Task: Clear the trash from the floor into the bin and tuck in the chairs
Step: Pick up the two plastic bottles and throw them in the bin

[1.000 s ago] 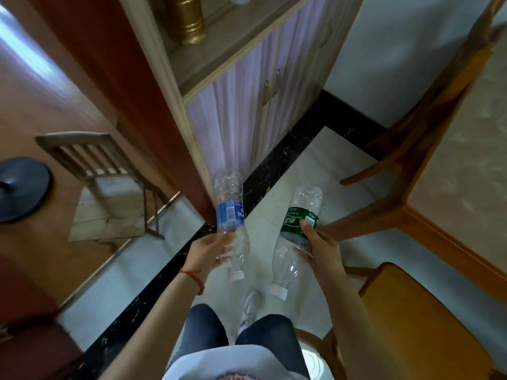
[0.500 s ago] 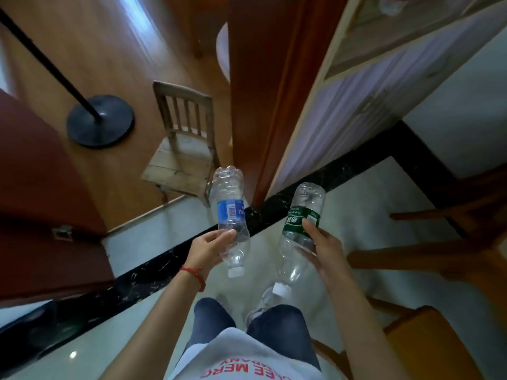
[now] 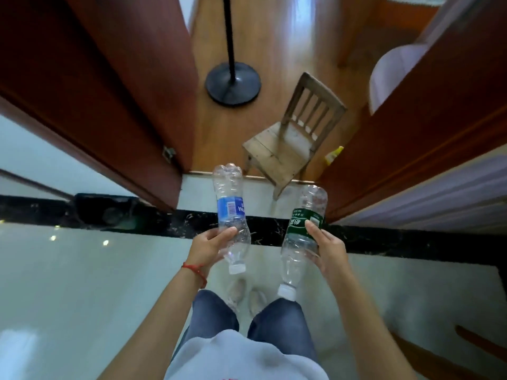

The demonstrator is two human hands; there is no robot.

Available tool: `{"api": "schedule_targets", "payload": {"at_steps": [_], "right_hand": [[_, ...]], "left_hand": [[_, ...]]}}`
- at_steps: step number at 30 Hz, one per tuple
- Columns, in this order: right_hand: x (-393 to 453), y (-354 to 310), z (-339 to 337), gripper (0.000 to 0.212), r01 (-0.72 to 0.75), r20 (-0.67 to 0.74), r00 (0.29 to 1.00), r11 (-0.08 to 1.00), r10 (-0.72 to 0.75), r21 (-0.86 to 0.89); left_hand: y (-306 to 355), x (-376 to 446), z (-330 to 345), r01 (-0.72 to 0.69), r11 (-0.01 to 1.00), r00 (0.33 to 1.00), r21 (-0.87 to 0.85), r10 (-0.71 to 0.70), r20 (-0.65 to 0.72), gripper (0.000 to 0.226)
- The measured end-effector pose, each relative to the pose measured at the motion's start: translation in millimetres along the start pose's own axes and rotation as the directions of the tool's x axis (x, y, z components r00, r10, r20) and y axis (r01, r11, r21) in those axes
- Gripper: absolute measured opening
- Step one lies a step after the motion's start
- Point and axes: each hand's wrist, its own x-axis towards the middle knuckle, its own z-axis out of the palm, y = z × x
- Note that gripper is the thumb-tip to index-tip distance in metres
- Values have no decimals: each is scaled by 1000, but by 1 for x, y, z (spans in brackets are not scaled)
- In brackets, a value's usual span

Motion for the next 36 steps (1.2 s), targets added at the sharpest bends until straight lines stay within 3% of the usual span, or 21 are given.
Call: {"api": "schedule_targets", "payload": {"at_steps": [5, 11, 21, 30, 36], "right_hand": [[3, 1, 36, 61, 1, 181, 983, 984, 32, -181], [-4, 18, 91, 19, 20, 330, 938, 936, 104, -352], [-55, 75, 204, 21, 92, 491, 840, 831, 231, -548], [-131, 161, 319, 20, 215, 576, 761, 722, 299, -658], [-174, 208, 385, 21, 257, 598, 740, 692, 309, -675]], "left_hand": [[-18, -20, -35, 6, 993, 984, -116, -27, -174, 17], [-45, -51, -77, -21, 958, 944, -286, -75, -321, 20], [-87, -113, -191, -193, 849, 820, -491, -134, -556, 22], [-129, -162, -315, -249, 776, 770, -579, -203, -604, 9], [-145, -177, -400, -240, 772, 769, -589, -218, -600, 12]]}}
